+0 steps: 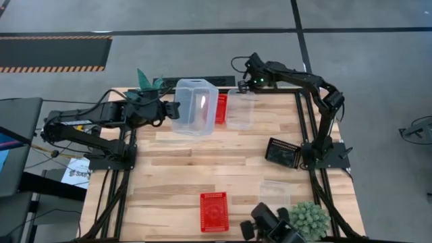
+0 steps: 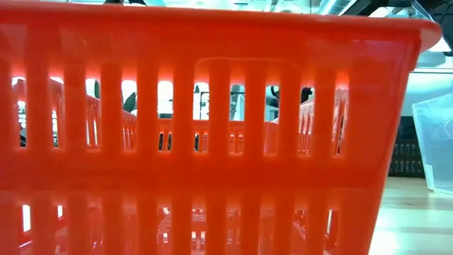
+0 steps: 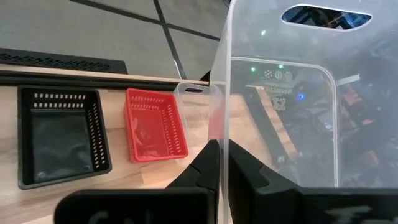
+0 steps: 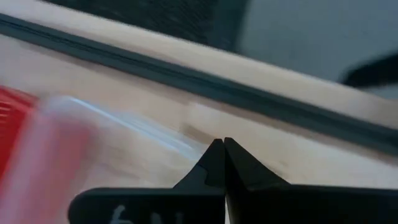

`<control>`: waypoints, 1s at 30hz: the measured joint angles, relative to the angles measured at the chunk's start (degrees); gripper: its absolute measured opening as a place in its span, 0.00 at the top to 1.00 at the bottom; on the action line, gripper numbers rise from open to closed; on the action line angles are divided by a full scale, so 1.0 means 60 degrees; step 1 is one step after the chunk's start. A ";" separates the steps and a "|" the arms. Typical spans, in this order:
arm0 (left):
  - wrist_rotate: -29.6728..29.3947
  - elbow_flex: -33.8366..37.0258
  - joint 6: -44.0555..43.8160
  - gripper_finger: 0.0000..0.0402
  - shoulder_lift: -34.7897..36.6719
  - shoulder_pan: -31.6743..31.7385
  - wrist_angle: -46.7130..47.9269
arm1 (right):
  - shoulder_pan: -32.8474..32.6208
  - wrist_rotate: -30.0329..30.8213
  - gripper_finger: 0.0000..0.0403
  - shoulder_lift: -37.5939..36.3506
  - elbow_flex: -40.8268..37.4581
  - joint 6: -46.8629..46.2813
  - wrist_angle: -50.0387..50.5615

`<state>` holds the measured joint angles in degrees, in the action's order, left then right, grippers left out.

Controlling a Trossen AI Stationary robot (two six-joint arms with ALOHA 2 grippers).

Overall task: Stack baskets by color
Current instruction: Stack the middle transparent bin on the top transparent bin

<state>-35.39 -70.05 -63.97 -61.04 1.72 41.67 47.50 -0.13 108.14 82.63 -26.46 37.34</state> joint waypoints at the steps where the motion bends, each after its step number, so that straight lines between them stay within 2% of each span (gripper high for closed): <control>1: 0.0018 0.0001 -0.0023 1.00 -0.0024 0.0000 0.0005 | 0.0001 -0.0263 0.98 0.0000 0.0000 0.0017 -0.0289; 4: 0.0103 -0.0006 -0.0047 1.00 -0.0206 0.0000 -0.0087 | 0.0032 -0.0989 0.98 -0.0139 0.0197 0.0135 -0.0474; 10: 0.0478 -0.0004 0.0301 1.00 -0.0969 0.0325 -0.1034 | 0.0313 -0.1016 0.98 -0.1913 0.1367 0.0437 0.1463; 16: 0.1189 -0.0011 0.1262 1.00 -0.2143 0.1359 -0.3481 | 0.0185 0.0276 0.97 -0.4373 0.1489 0.0948 0.2962; 21: 0.2680 -0.0006 0.1563 1.00 -0.3479 0.2220 -0.4554 | -0.0387 0.1411 0.97 -0.5870 0.1341 0.0929 0.4351; 26: 0.3106 -0.0580 0.2184 1.00 -0.5003 0.2754 -0.4932 | -0.0998 0.1996 0.97 -0.6900 0.1341 0.0491 0.5197; 30: 0.3329 -0.1700 0.3061 1.00 -0.6405 0.3053 -0.4824 | -0.1429 0.2284 0.97 -0.7394 0.1341 0.0162 0.5539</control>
<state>-15.41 -80.25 -45.61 -99.47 20.03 12.73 38.92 13.58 63.77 90.67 -25.49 70.57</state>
